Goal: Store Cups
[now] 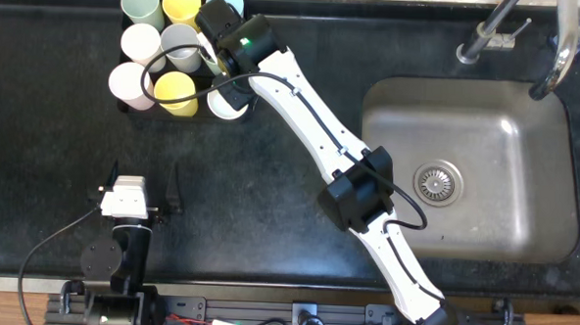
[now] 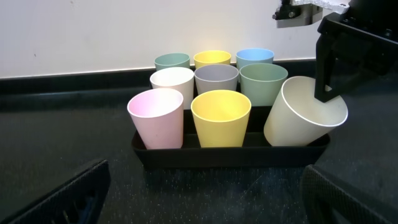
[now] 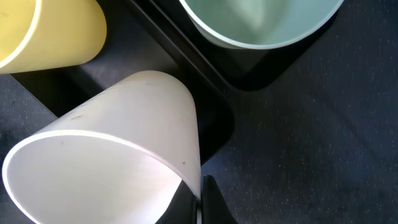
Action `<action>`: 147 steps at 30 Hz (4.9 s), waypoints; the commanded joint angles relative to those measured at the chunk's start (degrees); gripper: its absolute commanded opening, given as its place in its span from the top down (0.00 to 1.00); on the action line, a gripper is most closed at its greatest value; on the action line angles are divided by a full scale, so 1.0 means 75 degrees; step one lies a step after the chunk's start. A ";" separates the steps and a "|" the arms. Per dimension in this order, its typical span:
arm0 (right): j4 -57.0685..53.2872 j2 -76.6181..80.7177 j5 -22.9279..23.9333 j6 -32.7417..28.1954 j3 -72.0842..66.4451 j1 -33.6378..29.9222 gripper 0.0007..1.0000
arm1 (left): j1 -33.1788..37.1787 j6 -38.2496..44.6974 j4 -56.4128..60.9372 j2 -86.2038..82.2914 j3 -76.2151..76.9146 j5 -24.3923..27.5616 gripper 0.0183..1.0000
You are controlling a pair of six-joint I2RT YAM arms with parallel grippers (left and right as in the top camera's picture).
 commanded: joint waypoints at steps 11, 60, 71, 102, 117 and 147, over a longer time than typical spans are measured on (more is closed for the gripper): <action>0.0017 0.0323 -0.0082 0.0052 0.0189 -0.0006 0.96 | -0.0006 0.0143 -0.0035 -0.0076 -0.0009 -0.0017 0.00; 0.1419 -1.2260 -0.0501 0.0650 -1.0704 -0.5149 0.00 | -0.0006 0.0143 -0.0035 -0.0076 -0.0009 -0.0017 0.00; 0.8221 -1.8275 0.1985 0.0650 -1.7247 -0.5141 0.00 | -0.0006 0.0140 -0.0035 -0.0076 -0.0009 -0.0017 0.00; 1.0687 -1.9077 0.2031 0.0644 -2.0356 -0.5071 0.00 | -0.0006 0.0143 -0.0035 -0.0076 -0.0009 -0.0017 0.00; 1.0736 -1.9222 -0.0195 0.0968 -2.0481 -0.5100 0.00 | -0.0006 0.0143 -0.0035 -0.0076 -0.0009 -0.0015 0.00; 1.0727 -1.9220 -0.0198 0.0970 -2.0481 -0.5097 0.00 | -0.0006 0.0143 -0.0035 -0.0076 -0.0009 -0.0017 0.00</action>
